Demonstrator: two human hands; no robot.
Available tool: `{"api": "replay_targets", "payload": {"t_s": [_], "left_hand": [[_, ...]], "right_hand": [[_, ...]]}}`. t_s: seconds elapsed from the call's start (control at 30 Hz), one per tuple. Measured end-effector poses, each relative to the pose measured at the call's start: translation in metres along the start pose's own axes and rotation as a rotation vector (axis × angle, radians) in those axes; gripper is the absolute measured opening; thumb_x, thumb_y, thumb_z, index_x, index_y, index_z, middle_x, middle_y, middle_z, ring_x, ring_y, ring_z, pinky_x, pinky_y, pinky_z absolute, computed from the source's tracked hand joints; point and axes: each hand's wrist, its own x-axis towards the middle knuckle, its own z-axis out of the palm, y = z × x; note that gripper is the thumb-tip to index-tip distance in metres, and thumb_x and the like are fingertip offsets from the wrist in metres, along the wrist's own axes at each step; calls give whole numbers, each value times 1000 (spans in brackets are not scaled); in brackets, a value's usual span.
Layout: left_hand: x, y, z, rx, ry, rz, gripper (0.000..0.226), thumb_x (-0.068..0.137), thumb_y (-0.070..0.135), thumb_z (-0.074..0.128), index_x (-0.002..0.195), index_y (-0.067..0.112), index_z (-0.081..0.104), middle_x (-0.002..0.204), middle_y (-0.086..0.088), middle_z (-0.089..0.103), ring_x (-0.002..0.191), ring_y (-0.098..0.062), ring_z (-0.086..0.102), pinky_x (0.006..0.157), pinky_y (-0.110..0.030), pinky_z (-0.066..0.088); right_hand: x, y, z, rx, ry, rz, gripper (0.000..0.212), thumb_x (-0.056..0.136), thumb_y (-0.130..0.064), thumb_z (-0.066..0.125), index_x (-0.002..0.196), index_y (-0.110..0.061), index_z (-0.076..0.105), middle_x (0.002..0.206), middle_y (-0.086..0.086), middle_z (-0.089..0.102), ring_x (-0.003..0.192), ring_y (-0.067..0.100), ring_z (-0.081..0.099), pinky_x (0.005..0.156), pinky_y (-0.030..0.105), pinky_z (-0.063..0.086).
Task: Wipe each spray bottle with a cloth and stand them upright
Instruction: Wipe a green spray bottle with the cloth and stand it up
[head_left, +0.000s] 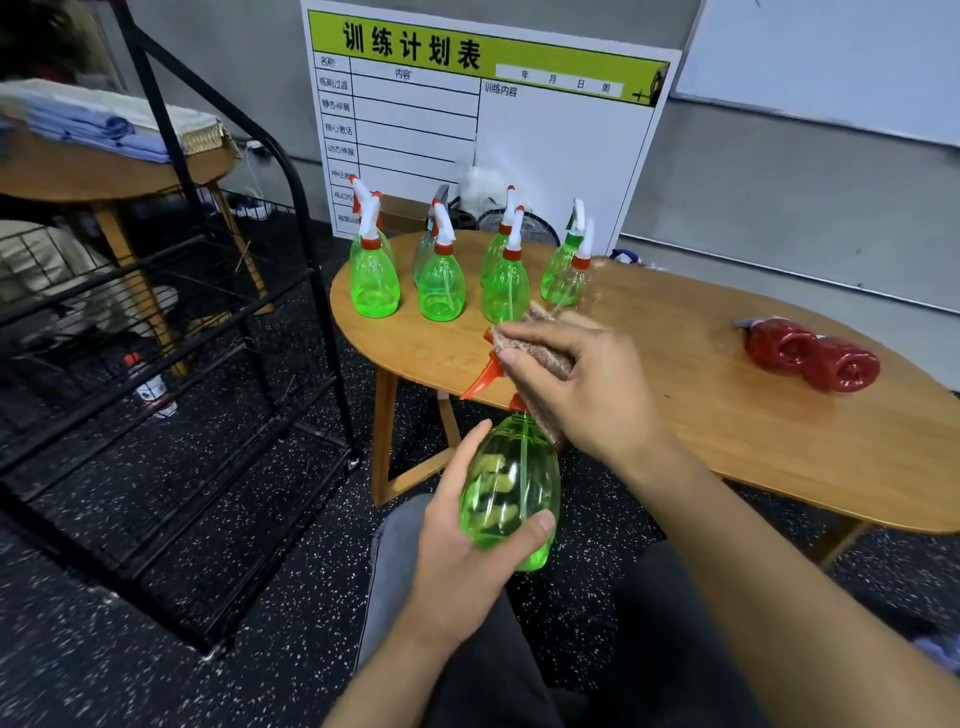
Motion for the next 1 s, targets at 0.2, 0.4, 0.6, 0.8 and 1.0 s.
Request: {"api": "replay_targets", "payload": {"t_s": [0.2,0.4,0.6,0.8,1.0], "left_hand": [[4,-9,-1,-38,103,47,93,75,19,93,154,39,47,149,-3,58,133,-18,63,106,-30,53],[7,-7,-4,-207,127,3,83,74,37,92,147,47,54,149,7,61,138,-21,58,114,-48,48],[7,-6,-2,-293,95,-58,65,87,29,76,146,43,55,142,0,67,133,-22,64,104,-39,55],[8,-5,-4,-163,24,-22,98,68,43,95,152,31,47,142,-1,67,131,-21,65,103,-32,56],[8,-4,-2,-211,44,-22,75,79,47,79,149,42,52,143,2,67,132,-21,65,107,-43,54]], "right_hand": [[-23,-4,3,558,104,112,27,91,-31,75,116,-39,78,121,-13,74,119,12,67,100,43,58],[-80,18,26,899,308,519,29,86,-28,74,114,-26,81,124,-2,76,128,21,64,114,54,46],[-107,21,47,969,285,622,30,87,-26,72,115,-20,80,125,6,75,121,27,69,111,56,48],[-110,19,49,1023,315,626,28,87,-21,70,113,-19,81,125,7,75,120,28,70,108,53,52],[-114,24,52,1033,314,638,28,86,-23,72,112,-24,81,130,6,72,126,25,66,114,53,46]]}}
